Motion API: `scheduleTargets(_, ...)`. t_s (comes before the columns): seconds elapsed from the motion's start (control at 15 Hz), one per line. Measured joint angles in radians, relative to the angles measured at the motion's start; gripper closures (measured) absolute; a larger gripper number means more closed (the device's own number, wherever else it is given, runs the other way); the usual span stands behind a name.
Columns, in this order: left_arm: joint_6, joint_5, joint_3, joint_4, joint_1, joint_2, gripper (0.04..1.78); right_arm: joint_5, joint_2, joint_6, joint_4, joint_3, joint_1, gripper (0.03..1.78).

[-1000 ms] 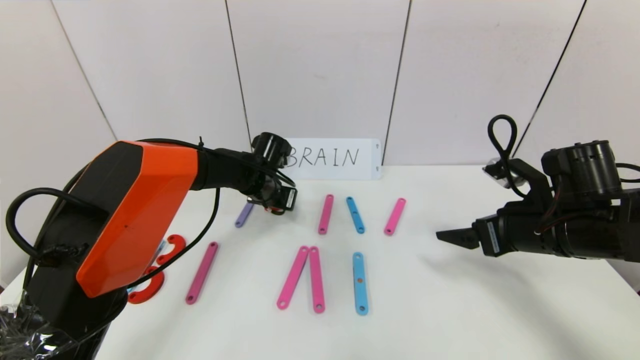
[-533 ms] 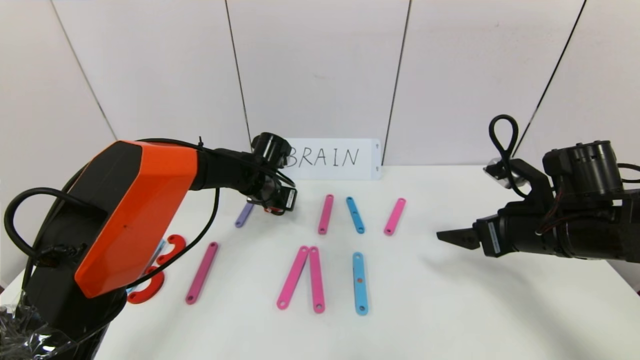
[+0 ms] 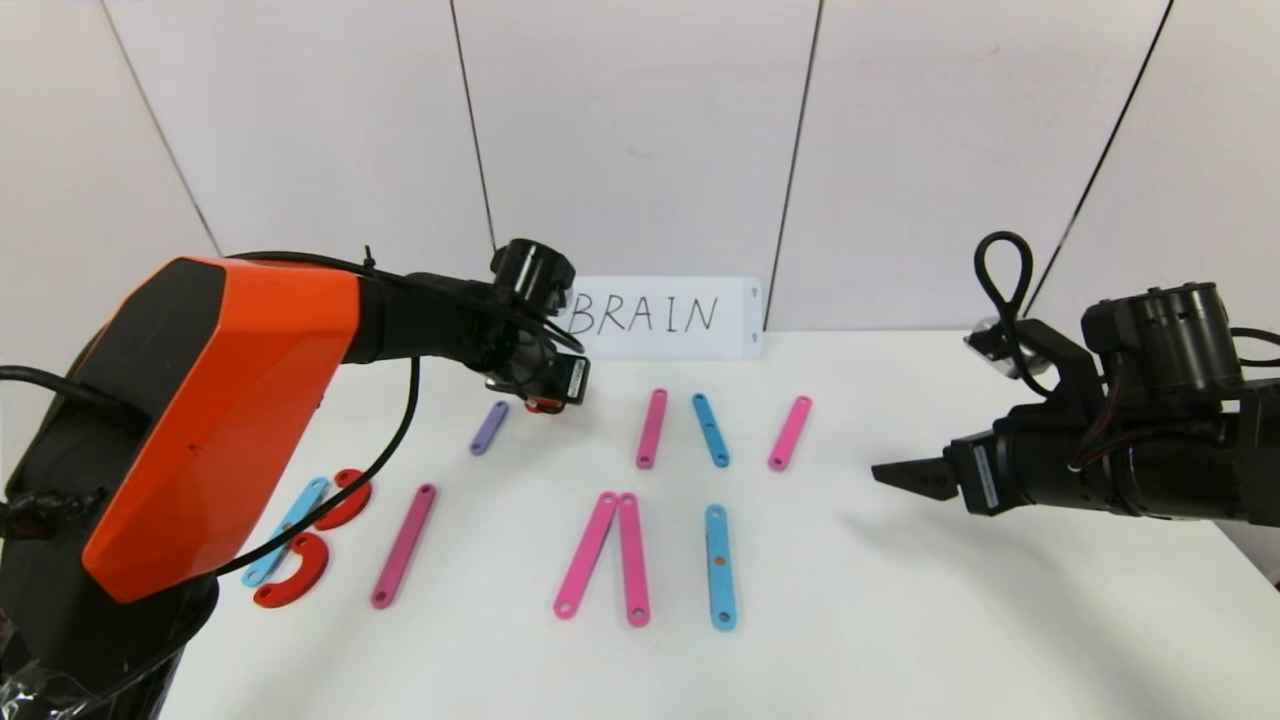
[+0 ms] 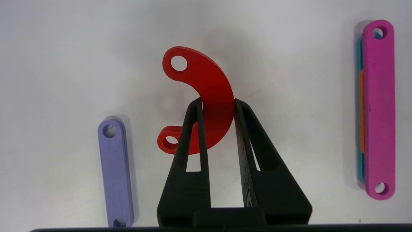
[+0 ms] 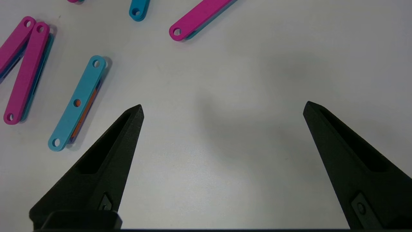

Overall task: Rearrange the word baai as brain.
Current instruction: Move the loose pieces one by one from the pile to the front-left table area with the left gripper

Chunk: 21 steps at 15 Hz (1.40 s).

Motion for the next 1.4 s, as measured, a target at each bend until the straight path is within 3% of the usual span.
scheduleTargets(0.47,-0.094,0.058,-0.011,0.267,-0.041,-0.131,1.53,0.001,0.005,0.000,-0.001,-0.001,-0.001,0.07)
scheduleTargets(0.67,-0.223,0.112,-0.011,0.401,-0.062,-0.166,1.53,0.001,0.012,0.000,-0.001,0.000,-0.001,0.07)
scheduleTargets(0.93,-0.381,0.119,0.001,0.530,-0.070,-0.178,1.53,0.002,0.015,0.000,-0.001,0.000,-0.001,0.07)
scheduleTargets(1.4,-0.426,0.117,0.102,0.544,-0.075,-0.173,1.53,0.002,0.016,0.000,-0.002,0.000,-0.001,0.07)
